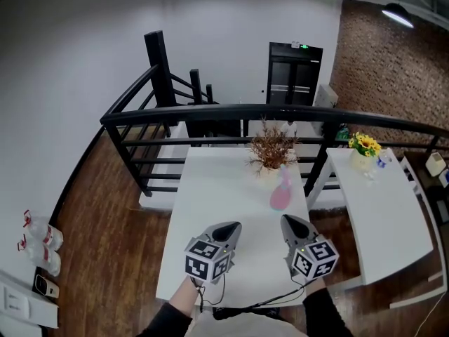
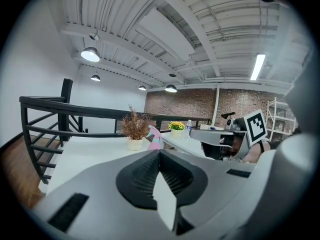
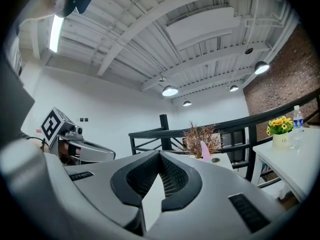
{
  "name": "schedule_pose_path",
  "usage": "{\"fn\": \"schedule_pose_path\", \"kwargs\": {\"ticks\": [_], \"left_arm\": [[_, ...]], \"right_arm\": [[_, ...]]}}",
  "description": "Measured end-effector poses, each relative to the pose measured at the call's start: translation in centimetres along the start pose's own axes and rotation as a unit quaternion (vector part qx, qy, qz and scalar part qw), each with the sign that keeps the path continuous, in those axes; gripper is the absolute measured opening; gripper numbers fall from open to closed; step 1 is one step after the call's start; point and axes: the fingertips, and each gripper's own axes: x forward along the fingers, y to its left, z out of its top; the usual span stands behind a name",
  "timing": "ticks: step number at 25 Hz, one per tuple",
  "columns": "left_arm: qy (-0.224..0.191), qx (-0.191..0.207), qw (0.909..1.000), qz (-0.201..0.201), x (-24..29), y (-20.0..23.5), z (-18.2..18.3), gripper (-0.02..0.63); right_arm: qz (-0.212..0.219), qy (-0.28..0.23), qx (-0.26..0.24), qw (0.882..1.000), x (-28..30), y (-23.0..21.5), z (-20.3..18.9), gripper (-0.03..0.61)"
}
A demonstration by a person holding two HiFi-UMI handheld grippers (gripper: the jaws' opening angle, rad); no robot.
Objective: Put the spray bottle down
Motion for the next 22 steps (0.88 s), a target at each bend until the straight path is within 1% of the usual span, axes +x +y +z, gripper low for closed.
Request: {"fn": "schedule_pose_path", "kwargs": {"ticks": [7,12,22], "left_arm": [[-0.002,0.001,1.0000,-0.001,-1.2,0.0,0.1,-0.003],[-0.002,0.001,1.0000,0.000,-0.5,-0.2,-0.1,-0.004],[-0.003,-0.002,1.0000,0.002,-0.5,0.4,-0.4,-0.003]], "right_arm": [[0.005,0.003,-0.019,1.000,0.3,1.7,0.6,-0.021],[0.008,0.003,-0.024,1.000,0.6,1.1,0.6,-0.021],[0.009,0.005,-0.029,1.000,1.2,1.3,0.4,-0.021]]}}
